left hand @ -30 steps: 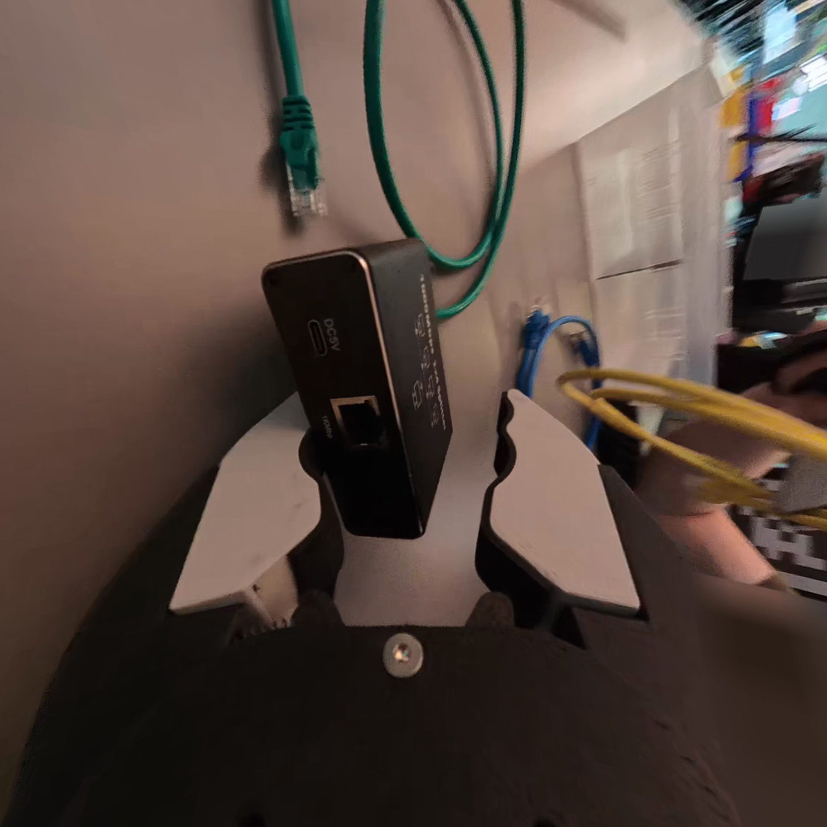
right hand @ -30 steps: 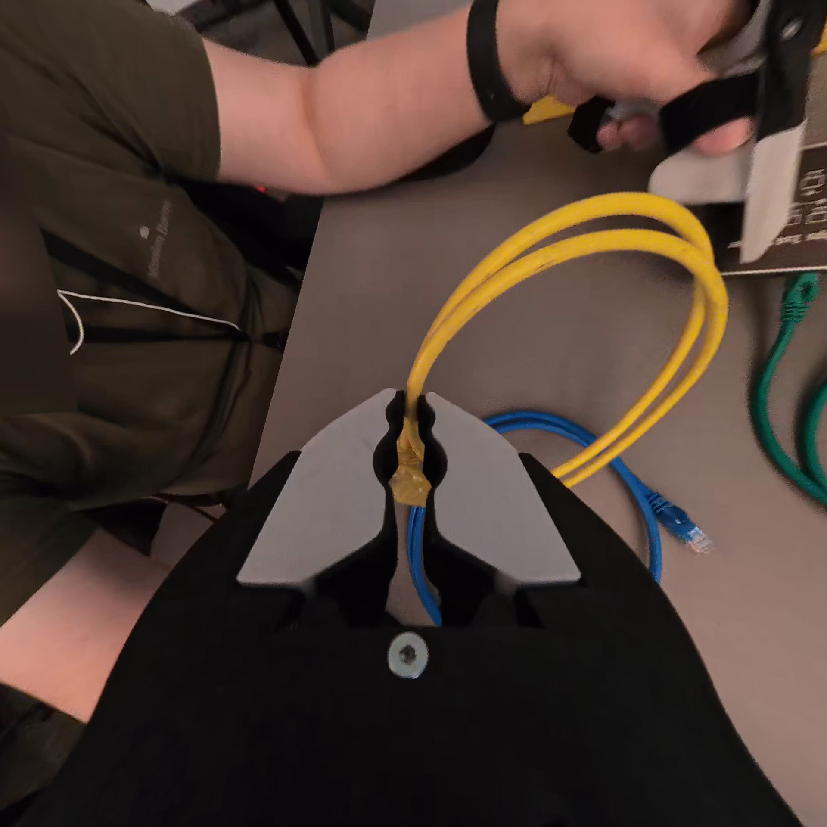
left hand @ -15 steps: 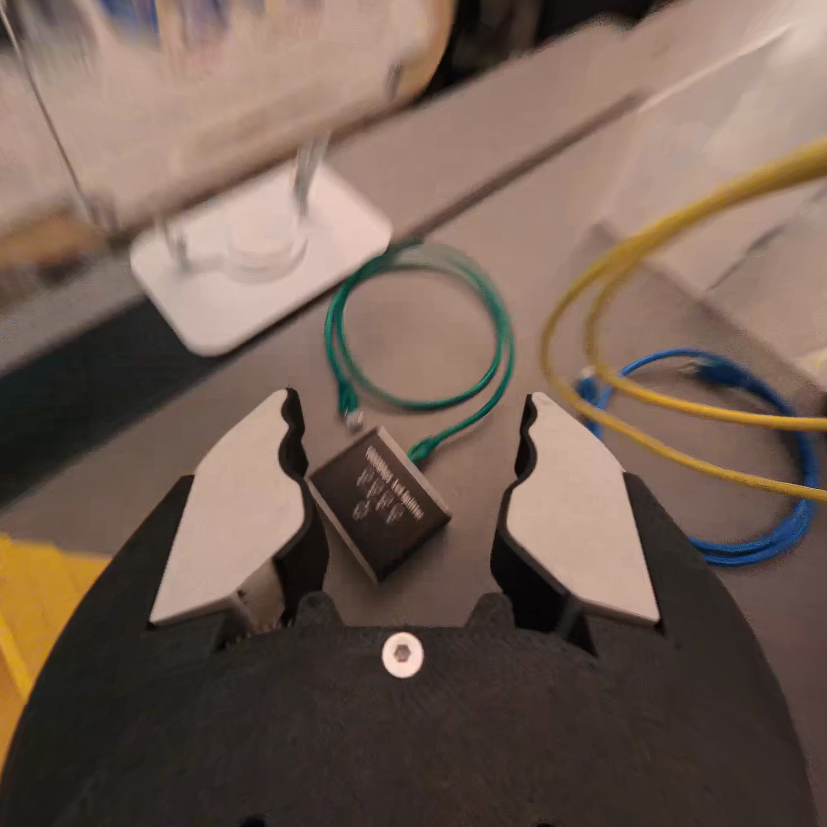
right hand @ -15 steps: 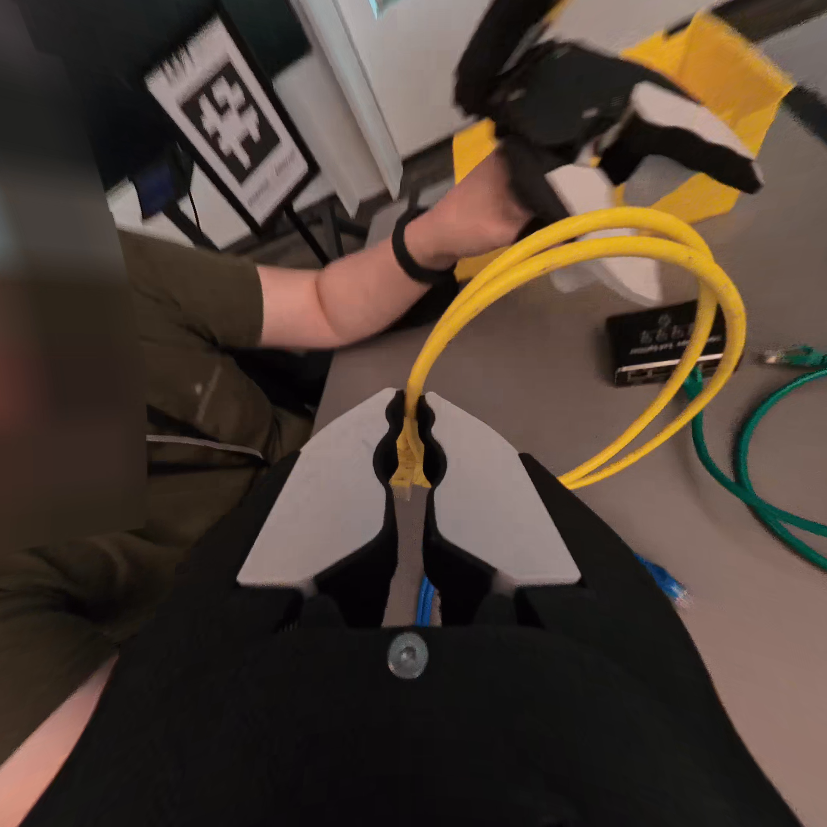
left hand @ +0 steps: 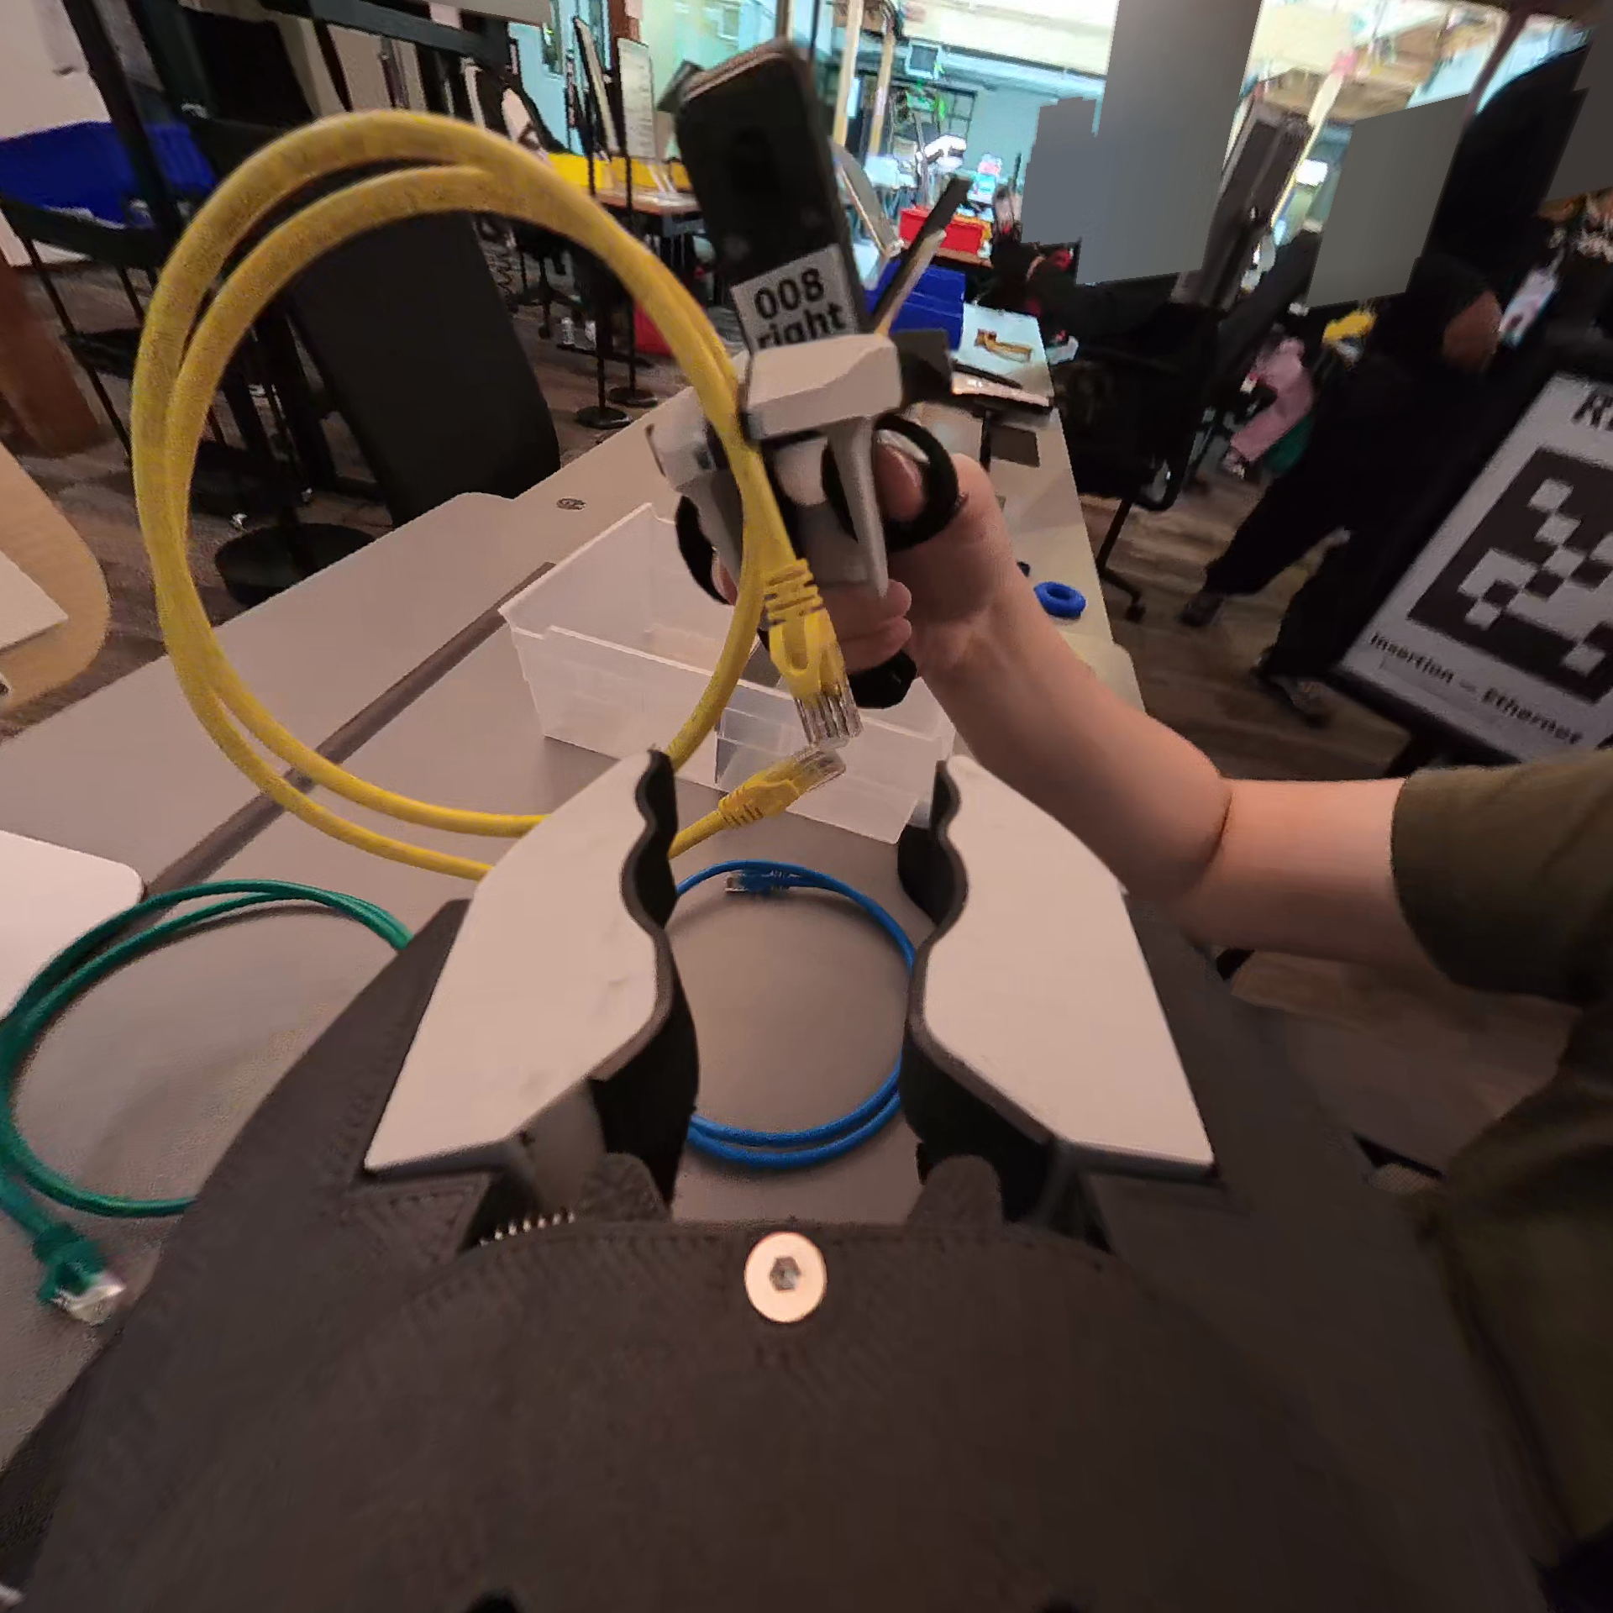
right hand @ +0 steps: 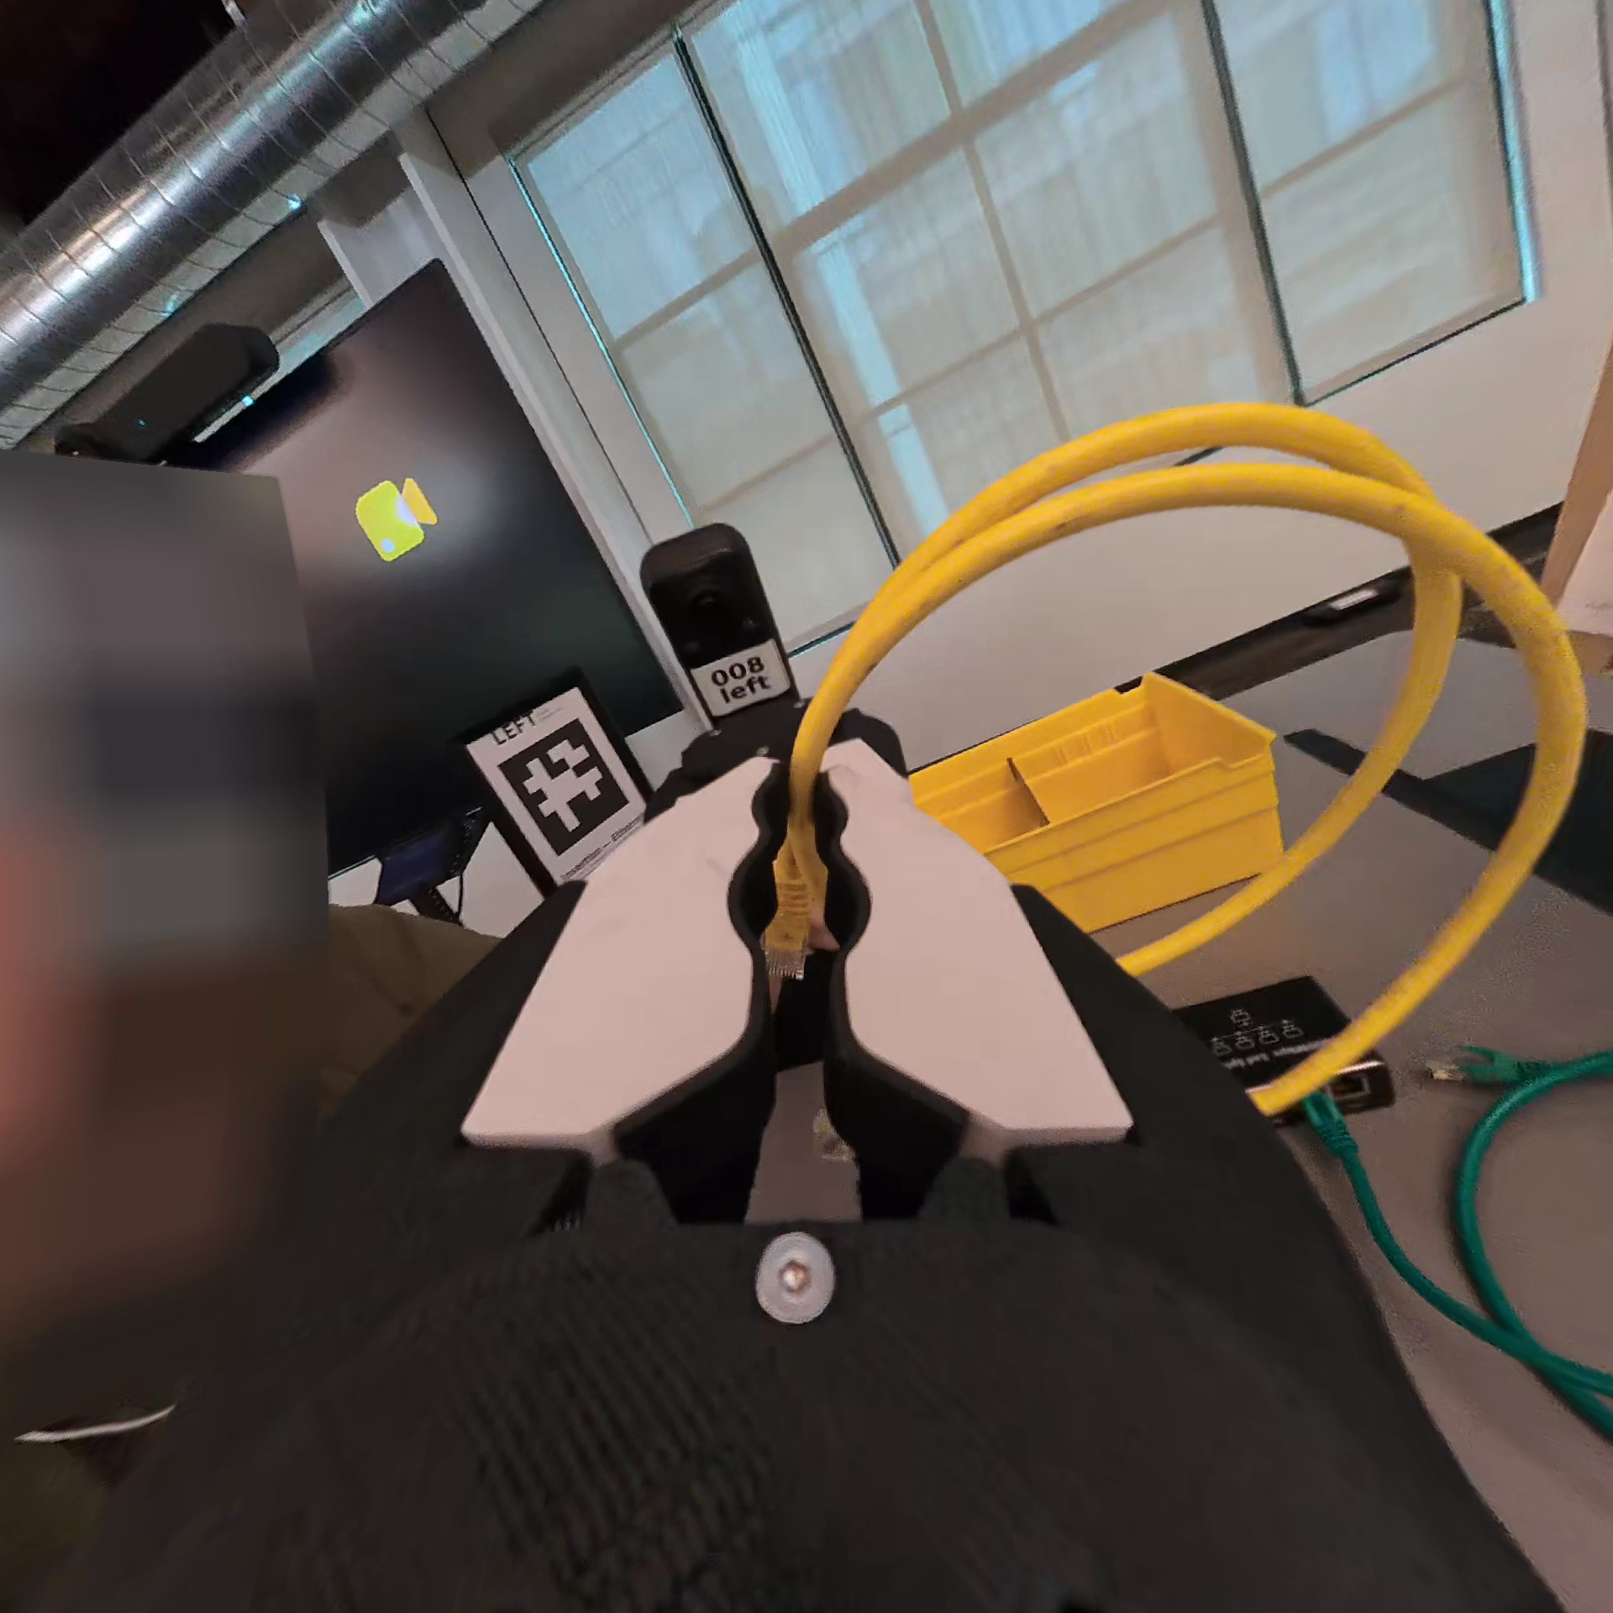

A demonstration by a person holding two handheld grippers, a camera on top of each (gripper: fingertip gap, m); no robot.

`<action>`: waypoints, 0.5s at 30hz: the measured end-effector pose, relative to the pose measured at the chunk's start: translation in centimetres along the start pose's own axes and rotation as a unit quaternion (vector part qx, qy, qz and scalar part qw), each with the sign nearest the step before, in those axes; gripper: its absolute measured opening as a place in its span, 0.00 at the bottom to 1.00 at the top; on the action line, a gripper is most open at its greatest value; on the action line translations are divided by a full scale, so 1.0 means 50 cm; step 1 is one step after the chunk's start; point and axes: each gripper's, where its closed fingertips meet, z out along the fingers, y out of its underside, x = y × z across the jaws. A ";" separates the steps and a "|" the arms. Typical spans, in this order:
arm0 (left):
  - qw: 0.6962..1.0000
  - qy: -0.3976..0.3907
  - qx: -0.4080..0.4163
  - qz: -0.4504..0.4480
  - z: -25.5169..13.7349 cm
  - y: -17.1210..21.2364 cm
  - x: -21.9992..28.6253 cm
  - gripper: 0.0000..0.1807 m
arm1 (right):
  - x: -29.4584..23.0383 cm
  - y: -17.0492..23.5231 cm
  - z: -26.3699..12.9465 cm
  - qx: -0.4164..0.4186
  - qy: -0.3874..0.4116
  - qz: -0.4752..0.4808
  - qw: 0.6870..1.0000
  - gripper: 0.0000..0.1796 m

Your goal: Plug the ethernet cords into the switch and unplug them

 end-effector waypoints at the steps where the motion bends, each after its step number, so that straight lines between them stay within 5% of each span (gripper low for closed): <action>1: 1.000 0.001 0.006 -0.014 0.003 -0.001 -0.001 0.29 | 0.000 -0.001 0.003 0.003 0.003 -0.004 1.000 0.03; 4: 0.999 0.000 0.012 -0.040 0.010 0.001 -0.005 0.19 | 0.003 -0.004 0.010 0.018 0.012 -0.014 1.000 0.03; 11: 0.996 0.020 0.028 -0.077 0.028 0.007 -0.004 0.20 | 0.016 0.009 0.029 0.023 0.017 -0.022 0.999 0.03; 15: 0.988 0.071 0.065 -0.120 0.021 -0.007 0.000 0.07 | 0.012 0.015 0.036 0.022 0.003 -0.032 0.999 0.03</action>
